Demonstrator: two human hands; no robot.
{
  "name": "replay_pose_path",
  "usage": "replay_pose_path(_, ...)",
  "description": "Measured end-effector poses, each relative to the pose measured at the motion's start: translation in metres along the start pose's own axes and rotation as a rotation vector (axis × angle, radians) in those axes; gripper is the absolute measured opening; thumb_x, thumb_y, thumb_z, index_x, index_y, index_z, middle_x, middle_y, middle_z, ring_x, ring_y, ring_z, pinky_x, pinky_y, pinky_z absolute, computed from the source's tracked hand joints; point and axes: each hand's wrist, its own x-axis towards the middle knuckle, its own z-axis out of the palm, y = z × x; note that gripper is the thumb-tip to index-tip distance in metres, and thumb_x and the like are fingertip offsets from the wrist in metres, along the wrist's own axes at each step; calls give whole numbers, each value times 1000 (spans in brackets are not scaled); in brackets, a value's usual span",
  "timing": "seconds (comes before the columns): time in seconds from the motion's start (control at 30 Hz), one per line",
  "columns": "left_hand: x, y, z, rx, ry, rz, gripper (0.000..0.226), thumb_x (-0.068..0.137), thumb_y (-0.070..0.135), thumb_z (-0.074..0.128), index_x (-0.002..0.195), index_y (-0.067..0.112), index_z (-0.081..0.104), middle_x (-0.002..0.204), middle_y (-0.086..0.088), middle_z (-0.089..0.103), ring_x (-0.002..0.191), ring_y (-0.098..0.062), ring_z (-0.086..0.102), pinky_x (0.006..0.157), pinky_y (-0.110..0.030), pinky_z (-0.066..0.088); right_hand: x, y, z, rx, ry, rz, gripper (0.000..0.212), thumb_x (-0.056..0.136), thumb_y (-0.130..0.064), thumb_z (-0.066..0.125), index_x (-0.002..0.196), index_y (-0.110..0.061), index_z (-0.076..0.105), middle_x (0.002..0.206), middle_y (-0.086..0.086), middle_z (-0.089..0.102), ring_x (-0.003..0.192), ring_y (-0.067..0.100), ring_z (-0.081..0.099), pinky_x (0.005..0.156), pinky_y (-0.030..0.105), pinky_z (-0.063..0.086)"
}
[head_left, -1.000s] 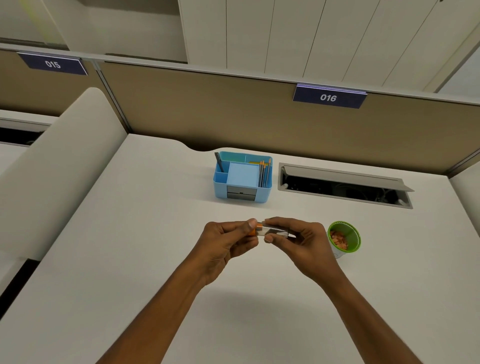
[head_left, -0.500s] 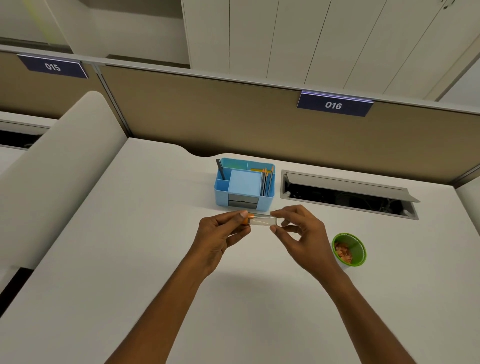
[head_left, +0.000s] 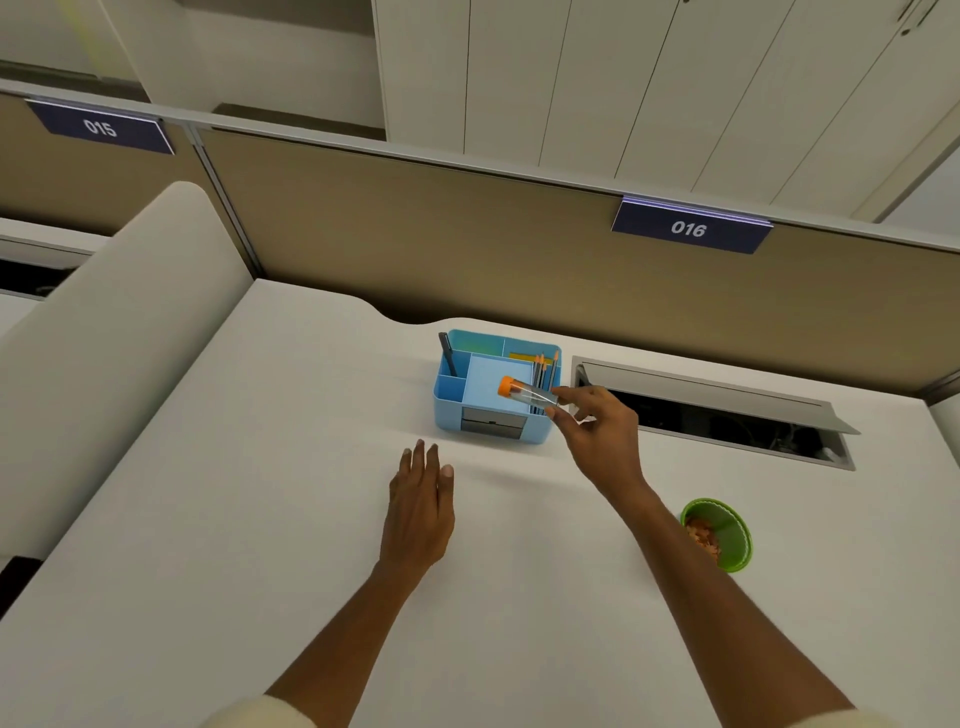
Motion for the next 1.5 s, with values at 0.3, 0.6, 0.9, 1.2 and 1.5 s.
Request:
replay_pose_path(0.3, 19, -40, 19, 421, -7, 144, 85, 94, 60, -17, 162, 14, 5, 174, -10, 5, 160, -26, 3, 128, -41, 3, 43, 17, 39, -63, -68, 91, 32, 89, -15, 76, 121, -8, 73, 125, 15, 68, 100, 16, 58, 86, 37, 62)
replay_pose_path(0.6, 32, -52, 26, 461, -53, 134, 80, 98, 55, -10, 163, 13, 12, 173, -12, 12, 160, -29, 11, 129, -46, 13, 51, 41, 69, -107, -114, 125, 34, 91, -16, 74, 124, -8, 71, 131, 12, 66, 126, 27, 60, 97, 44, 58)
replay_pose_path(0.9, 34, -60, 33, 498, -80, 107, 76, 100, 55, 2, 162, 12, 10, 173, -13, 12, 160, -29, 10, 127, -44, 6, 55, 42, 73, -263, -203, 59, 38, 94, -22, 70, 130, -11, 67, 131, 12, 67, 125, 28, 60, 103, 44, 54)
replay_pose_path(1.2, 36, -64, 36, 508, -78, 116, 88, 90, 63, -21, 161, 15, -2, 174, -11, 3, 160, -26, 1, 127, -41, 0, 57, 33, 73, -383, -259, 40, 41, 98, -23, 64, 136, -9, 61, 140, 13, 62, 131, 30, 57, 106, 46, 52)
replay_pose_path(1.5, 37, -65, 33, 459, -64, 117, 72, 104, 53, 15, 161, 14, -5, 174, -10, -2, 161, -24, 3, 128, -38, 1, 46, 30, 49, -211, -150, 21, 39, 96, -19, 67, 134, -10, 61, 136, 12, 62, 125, 29, 60, 95, 45, 59)
